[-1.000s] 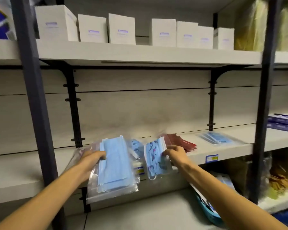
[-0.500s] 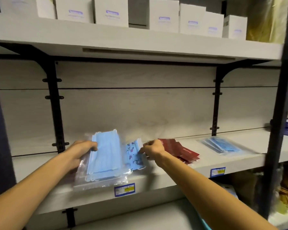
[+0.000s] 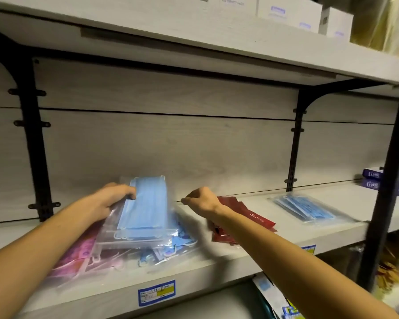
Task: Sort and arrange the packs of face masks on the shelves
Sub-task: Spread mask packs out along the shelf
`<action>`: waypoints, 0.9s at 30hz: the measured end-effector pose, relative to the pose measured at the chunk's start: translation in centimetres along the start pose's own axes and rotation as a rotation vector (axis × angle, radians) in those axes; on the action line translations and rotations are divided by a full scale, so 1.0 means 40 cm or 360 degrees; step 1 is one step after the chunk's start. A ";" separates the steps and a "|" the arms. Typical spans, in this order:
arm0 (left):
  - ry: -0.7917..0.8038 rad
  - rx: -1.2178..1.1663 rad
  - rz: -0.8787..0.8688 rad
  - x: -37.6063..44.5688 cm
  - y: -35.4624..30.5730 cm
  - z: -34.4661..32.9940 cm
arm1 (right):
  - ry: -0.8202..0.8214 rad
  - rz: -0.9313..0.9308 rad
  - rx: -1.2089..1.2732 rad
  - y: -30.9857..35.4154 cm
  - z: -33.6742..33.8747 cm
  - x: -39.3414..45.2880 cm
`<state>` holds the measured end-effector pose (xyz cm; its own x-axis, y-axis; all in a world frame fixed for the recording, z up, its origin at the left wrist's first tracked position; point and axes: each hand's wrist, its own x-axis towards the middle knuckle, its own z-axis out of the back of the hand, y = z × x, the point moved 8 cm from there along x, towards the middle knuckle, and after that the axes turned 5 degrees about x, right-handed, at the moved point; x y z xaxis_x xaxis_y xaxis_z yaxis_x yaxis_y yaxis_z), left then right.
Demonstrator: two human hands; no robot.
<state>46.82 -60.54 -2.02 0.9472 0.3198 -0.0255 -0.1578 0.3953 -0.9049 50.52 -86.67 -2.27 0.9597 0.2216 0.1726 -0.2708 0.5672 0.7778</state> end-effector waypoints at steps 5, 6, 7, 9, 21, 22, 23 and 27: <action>0.0032 -0.0095 0.0014 -0.018 -0.055 -0.034 | -0.0012 0.0089 0.0341 -0.012 0.049 -0.004; 0.0038 -0.0110 0.0025 -0.024 -0.067 -0.051 | 0.0000 0.0044 0.0490 -0.020 0.056 -0.012; 0.0047 -0.0124 0.0033 -0.030 -0.078 -0.070 | 0.0001 -0.0003 0.0631 -0.030 0.065 -0.017; 0.0059 -0.0140 0.0029 -0.041 -0.103 -0.119 | -0.0001 -0.0102 0.0849 -0.045 0.092 -0.037; 0.0311 -0.0556 0.0021 -0.129 -0.240 -0.542 | 0.0373 -0.0444 0.1027 -0.279 0.314 -0.153; 0.0324 -0.0590 0.0014 -0.141 -0.253 -0.577 | 0.0334 -0.0489 0.1028 -0.310 0.341 -0.161; 0.0324 -0.0599 0.0000 -0.150 -0.264 -0.609 | 0.0307 -0.0498 0.1025 -0.337 0.365 -0.165; 0.0441 -0.0617 -0.0049 -0.176 -0.297 -0.734 | 0.0131 -0.0517 0.0775 -0.449 0.454 -0.156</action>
<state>50.25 -92.78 -3.57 0.9969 0.0506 -0.0610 -0.0627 0.0336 -0.9975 50.75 -112.63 -6.33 0.9736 0.1696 -0.1531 0.1200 0.1909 0.9743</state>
